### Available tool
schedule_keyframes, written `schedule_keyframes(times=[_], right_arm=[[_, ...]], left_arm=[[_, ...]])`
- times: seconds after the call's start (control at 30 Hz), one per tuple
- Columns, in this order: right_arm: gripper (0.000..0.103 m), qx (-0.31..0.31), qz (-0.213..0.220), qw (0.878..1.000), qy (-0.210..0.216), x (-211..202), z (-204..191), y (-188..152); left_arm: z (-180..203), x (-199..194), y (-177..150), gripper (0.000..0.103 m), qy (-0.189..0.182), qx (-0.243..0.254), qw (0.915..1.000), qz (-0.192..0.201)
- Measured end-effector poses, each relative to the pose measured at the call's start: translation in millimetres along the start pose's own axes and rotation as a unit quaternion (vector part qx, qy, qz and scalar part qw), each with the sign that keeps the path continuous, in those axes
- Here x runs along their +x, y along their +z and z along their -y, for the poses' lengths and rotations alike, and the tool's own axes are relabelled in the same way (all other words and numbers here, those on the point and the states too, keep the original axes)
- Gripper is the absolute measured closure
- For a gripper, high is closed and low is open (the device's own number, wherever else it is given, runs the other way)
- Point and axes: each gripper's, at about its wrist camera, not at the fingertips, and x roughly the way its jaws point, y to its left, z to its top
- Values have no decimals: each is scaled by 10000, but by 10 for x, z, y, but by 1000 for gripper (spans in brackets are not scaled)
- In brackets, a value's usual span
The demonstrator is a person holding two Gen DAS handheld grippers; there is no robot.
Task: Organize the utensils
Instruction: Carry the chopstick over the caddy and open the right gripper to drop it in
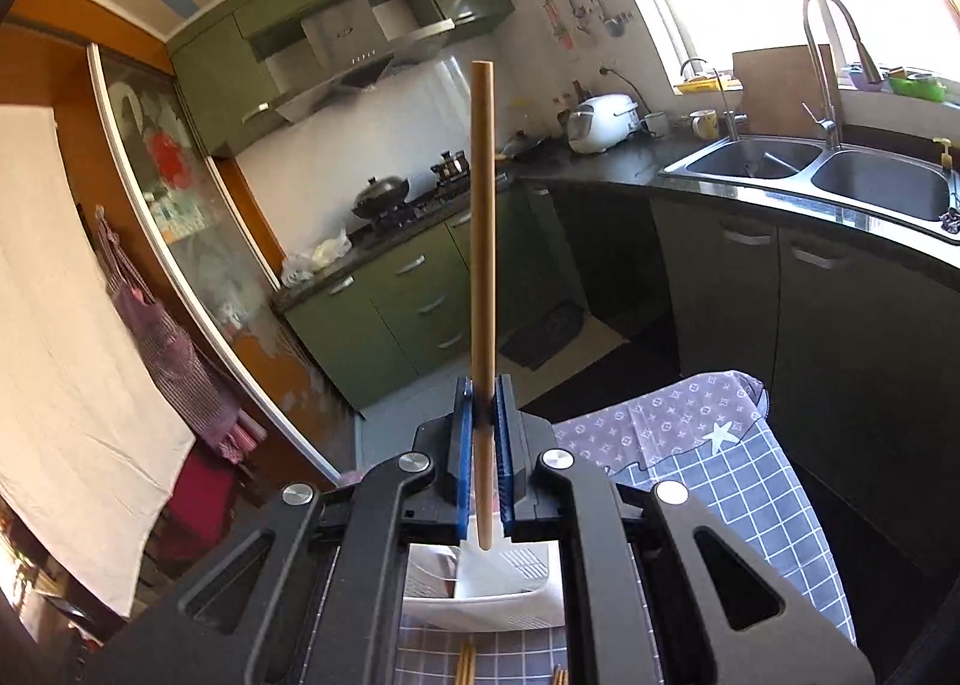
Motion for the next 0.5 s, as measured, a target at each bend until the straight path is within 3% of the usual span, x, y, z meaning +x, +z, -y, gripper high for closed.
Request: schedule_keyframes(times=[0.13, 0.27, 0.33, 0.5], right_arm=[[95, -461, -461, 9976, -221, 351, -65, -372], [94, -807, -616, 9944, -289, 474, -93, -569], [83, -915, -620, 9937, -192, 427, -100, -610], [81, -860, -388, 9955, 131, -17, -20, -617]], left_arm=[[-9, 68, -23, 64, 64, -12, 9999, -143], [16, 146, -30, 64, 81, -22, 9996, -265], [51, 189, -27, 64, 84, -13, 9995, -320], [138, 372, -35, 61, 258, 7, 9981, -553]])
